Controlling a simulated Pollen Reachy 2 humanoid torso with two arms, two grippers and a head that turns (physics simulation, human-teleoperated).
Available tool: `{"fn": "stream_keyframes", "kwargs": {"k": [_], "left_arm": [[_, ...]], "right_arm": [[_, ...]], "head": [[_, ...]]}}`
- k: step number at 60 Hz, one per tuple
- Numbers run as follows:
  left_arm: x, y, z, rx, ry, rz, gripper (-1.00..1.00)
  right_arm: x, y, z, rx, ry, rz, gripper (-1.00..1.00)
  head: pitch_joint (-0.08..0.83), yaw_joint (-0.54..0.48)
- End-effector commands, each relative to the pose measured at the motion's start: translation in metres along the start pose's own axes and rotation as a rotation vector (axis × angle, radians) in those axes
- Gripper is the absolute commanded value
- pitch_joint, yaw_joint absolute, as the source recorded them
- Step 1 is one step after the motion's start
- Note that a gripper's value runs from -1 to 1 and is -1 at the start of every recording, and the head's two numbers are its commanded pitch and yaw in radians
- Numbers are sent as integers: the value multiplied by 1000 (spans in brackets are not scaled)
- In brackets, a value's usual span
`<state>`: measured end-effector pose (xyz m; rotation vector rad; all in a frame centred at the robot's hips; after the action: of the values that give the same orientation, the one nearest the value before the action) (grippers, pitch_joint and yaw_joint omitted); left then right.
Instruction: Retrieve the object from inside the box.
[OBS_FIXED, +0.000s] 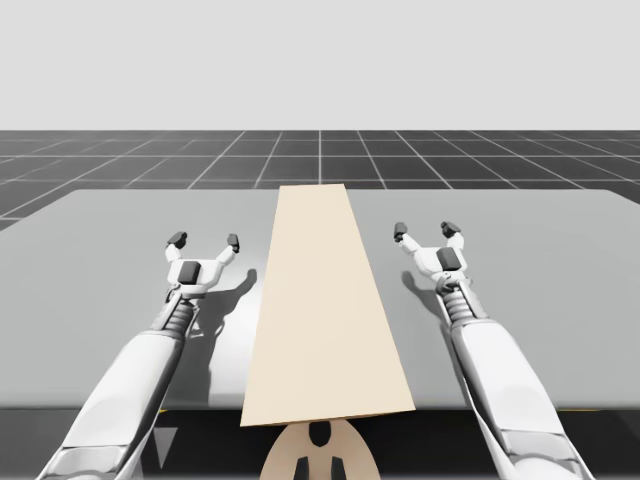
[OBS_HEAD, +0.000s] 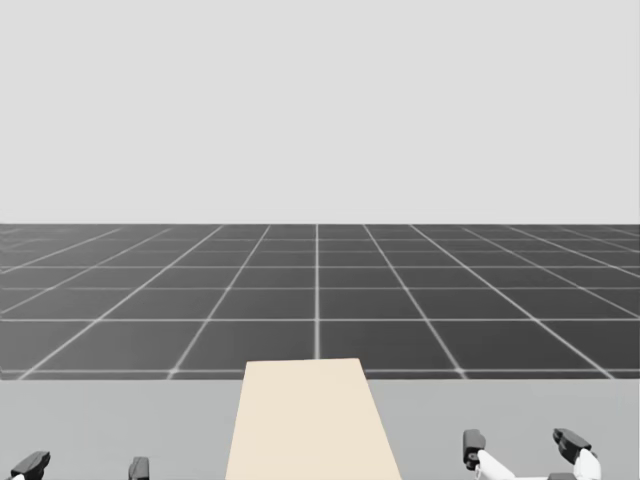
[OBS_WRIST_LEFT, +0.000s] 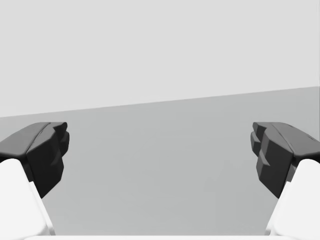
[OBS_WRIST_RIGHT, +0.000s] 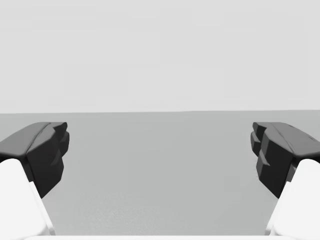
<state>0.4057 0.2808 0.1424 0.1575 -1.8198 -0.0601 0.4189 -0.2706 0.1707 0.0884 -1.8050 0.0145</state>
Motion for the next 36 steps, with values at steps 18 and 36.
{"fn": "stream_keyframes", "kwargs": {"k": [18, 36], "left_arm": [[-14, -11, 3, -190, 196, -45, -1000], [-3, -39, 39, -675, 84, -58, -1000]], "right_arm": [[-17, 17, 6, 229, 162, 94, -1000], [-11, 52, 36, 665, 102, 43, -1000]], "head": [[22, -8], [27, -13]]}}
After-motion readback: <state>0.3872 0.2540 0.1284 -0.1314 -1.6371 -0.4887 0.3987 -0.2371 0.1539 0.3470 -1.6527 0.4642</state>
